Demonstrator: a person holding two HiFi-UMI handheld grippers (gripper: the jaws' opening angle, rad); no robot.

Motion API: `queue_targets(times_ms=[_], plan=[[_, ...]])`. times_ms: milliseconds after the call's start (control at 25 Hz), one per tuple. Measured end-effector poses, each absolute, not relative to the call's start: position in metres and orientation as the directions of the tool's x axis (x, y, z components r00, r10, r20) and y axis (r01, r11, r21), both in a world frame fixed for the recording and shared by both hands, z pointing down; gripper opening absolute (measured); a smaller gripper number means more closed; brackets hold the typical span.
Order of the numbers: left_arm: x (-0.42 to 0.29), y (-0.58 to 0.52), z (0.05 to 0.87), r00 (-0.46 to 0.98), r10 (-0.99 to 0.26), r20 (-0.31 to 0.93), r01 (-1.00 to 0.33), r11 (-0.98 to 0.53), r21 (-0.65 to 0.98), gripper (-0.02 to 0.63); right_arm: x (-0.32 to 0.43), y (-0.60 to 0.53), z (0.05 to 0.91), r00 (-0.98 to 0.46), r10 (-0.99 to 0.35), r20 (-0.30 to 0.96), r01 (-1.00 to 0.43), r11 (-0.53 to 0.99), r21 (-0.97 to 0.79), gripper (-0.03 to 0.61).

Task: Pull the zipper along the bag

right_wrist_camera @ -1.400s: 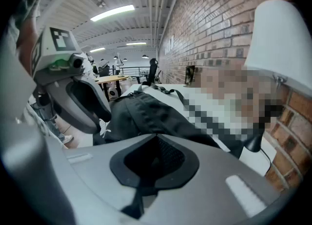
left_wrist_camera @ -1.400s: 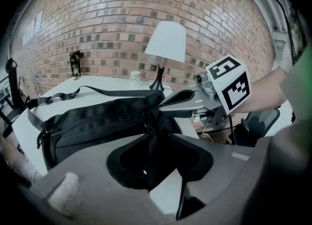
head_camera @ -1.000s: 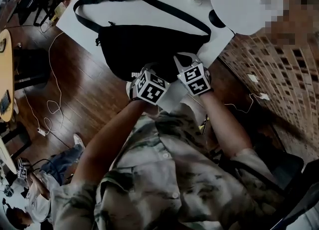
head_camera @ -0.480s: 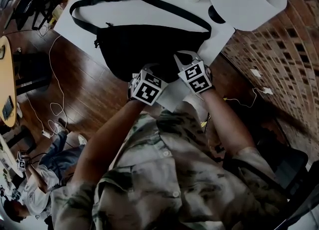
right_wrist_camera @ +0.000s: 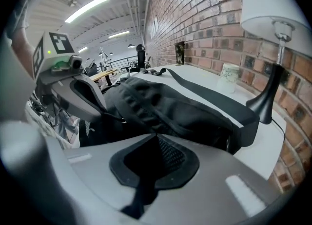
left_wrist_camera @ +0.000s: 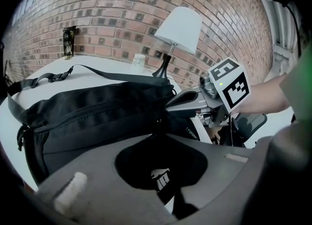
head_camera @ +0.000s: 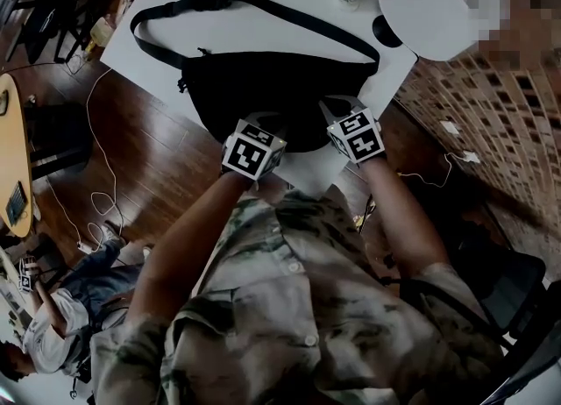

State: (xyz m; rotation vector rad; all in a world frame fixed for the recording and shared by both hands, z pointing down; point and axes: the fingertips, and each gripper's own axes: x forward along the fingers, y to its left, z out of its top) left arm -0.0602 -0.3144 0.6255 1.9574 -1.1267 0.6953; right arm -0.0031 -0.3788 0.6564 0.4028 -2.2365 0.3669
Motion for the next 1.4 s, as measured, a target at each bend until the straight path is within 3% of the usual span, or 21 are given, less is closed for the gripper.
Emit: queue_targets(times_ms=[1000, 1400], plan=[[-0.095, -0.311, 0.617, 0.674, -0.390, 0.627, -0.729, -0.483, 0.484, 0.028, 0.004, -0.382, 0.662, -0.398, -0.290, 0.870, -0.581, 0.814, 0.006, 0.006], [-0.103, -0.310, 0.611, 0.679, -0.379, 0.628, -0.714, -0.538, 0.448, 0.025, 0.011, -0.389, 0.664, -0.333, -0.290, 0.897, -0.709, 0.705, -0.036, 0.006]])
